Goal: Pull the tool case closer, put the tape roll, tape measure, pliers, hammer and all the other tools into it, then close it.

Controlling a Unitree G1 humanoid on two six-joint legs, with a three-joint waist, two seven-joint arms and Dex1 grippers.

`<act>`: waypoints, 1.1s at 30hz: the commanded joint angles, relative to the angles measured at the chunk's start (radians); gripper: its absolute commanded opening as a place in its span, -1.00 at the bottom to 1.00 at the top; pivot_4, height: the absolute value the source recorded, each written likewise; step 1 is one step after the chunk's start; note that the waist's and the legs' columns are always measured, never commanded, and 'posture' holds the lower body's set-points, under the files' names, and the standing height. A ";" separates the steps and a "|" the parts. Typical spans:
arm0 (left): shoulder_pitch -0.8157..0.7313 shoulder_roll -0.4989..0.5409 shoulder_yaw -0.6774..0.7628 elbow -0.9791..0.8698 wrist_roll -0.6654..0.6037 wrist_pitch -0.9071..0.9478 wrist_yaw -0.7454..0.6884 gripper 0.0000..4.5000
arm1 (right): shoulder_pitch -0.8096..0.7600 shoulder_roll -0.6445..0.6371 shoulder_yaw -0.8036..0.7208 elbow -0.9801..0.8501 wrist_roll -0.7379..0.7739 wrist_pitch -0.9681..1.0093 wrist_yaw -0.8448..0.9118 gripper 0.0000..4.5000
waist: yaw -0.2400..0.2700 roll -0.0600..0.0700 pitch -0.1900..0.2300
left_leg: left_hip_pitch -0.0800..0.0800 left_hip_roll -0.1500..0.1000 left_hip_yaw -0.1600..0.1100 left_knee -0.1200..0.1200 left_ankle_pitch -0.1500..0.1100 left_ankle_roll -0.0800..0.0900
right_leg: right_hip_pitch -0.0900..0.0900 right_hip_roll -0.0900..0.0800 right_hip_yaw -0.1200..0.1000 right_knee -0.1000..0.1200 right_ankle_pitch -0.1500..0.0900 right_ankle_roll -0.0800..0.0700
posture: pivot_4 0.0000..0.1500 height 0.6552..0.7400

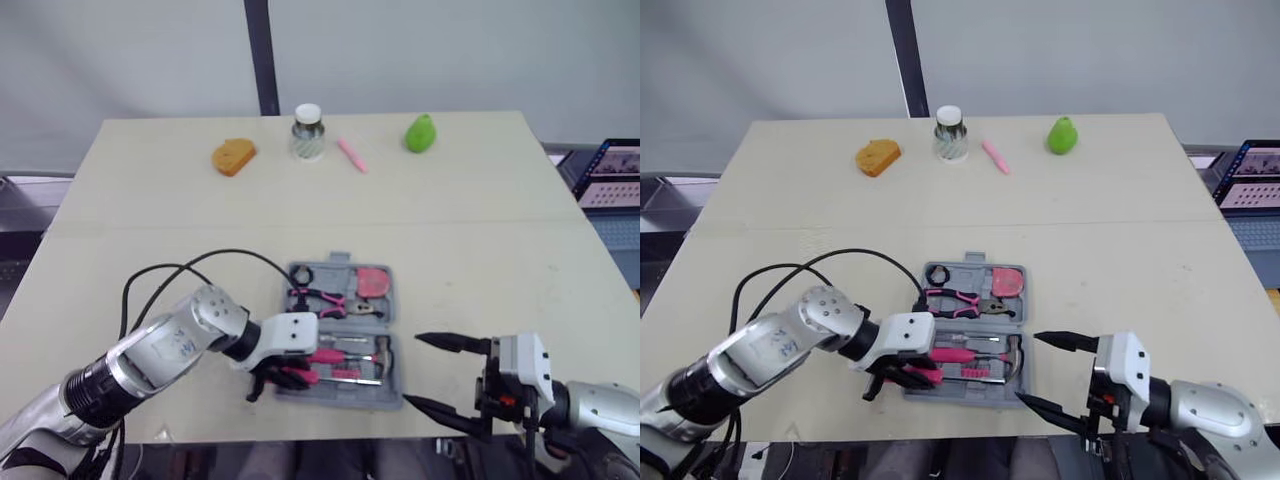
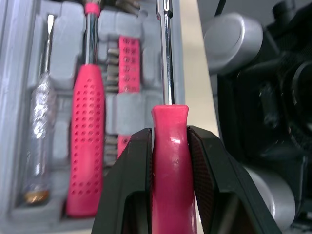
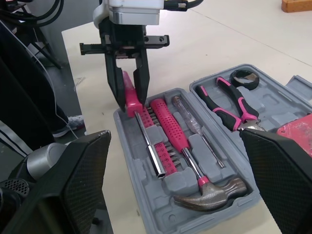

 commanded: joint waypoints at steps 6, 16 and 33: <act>-0.038 -0.009 -0.066 -0.063 0.029 0.045 -0.006 -0.74 | 0.037 -0.010 -0.034 -0.079 0.026 -0.002 0.008 1.00 | -0.001 0.000 0.000 | 0.000 0.000 0.000 0.000 0.000 0.000 | 0.000 0.000 0.000 0.000 0.000 0.000 | 1.00 1.00; -0.095 -0.056 -0.176 -0.067 0.073 0.122 0.017 -0.74 | 0.049 -0.012 -0.033 -0.104 0.021 -0.005 0.006 1.00 | -0.001 0.000 0.000 | 0.000 0.000 0.000 0.000 0.000 0.000 | 0.000 0.000 0.000 0.000 0.000 0.000 | 1.00 1.00; -0.160 -0.183 -0.199 -0.104 0.023 0.340 0.148 -0.74 | 0.115 -0.047 -0.080 -0.056 -0.074 -0.113 0.105 1.00 | 0.000 0.000 0.000 | -0.001 0.001 0.001 0.001 0.000 0.000 | 0.000 0.001 0.001 0.001 0.000 0.001 | 1.00 1.00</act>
